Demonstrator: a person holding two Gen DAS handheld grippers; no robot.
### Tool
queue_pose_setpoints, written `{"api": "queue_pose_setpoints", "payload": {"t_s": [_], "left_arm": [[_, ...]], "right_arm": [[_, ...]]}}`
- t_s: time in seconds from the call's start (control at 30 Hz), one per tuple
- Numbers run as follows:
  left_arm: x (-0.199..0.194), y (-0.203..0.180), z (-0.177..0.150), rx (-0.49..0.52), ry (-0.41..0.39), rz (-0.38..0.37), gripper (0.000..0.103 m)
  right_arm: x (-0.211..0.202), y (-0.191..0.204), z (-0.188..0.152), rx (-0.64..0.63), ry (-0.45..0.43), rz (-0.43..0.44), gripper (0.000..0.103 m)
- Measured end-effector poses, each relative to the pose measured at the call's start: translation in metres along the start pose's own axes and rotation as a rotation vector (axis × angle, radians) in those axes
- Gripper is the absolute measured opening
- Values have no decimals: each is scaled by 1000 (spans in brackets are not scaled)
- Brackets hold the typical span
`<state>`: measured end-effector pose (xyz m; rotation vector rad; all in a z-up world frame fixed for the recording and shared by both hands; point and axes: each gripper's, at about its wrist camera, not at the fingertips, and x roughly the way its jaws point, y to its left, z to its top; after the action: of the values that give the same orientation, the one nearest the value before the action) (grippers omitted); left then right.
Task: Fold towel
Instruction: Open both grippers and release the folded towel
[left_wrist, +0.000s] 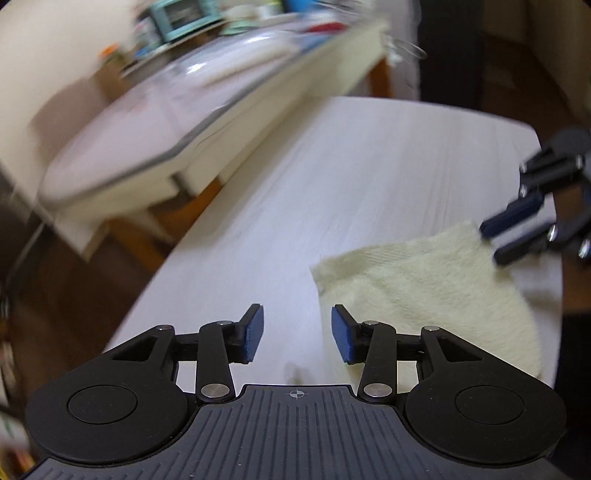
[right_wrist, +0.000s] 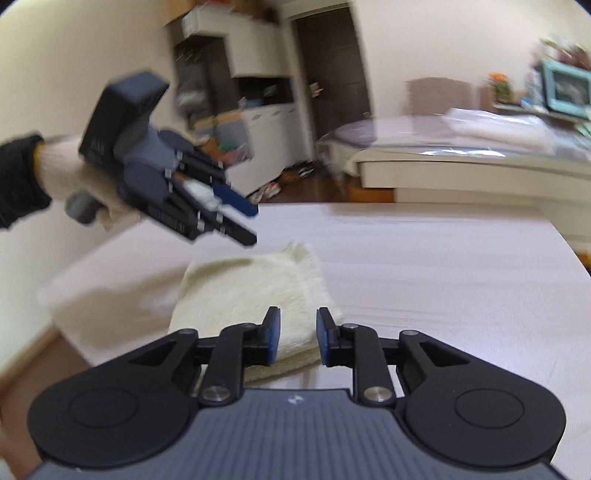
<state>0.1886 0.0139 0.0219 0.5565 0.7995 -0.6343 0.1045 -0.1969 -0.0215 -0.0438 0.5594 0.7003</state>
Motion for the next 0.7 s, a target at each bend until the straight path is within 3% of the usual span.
{"api": "queue_pose_setpoints", "payload": {"t_s": [0.1,0.33,0.5,0.7], "left_arm": [[-11,-4,-20,-22,15,33,44],[-23,-7,-55,-107,-17,80,44],[-16,-5,-62,-155,-48,97,44],[-42,-10,-65,-214,-107,133,46]], "right_arm": [[3,9,0,-78,22,-25,24],[6,16,-5,-117,57,-34,24],[4,18,1,-132,57,-38,25],[16,19,28,-191,29,-25,28]]}}
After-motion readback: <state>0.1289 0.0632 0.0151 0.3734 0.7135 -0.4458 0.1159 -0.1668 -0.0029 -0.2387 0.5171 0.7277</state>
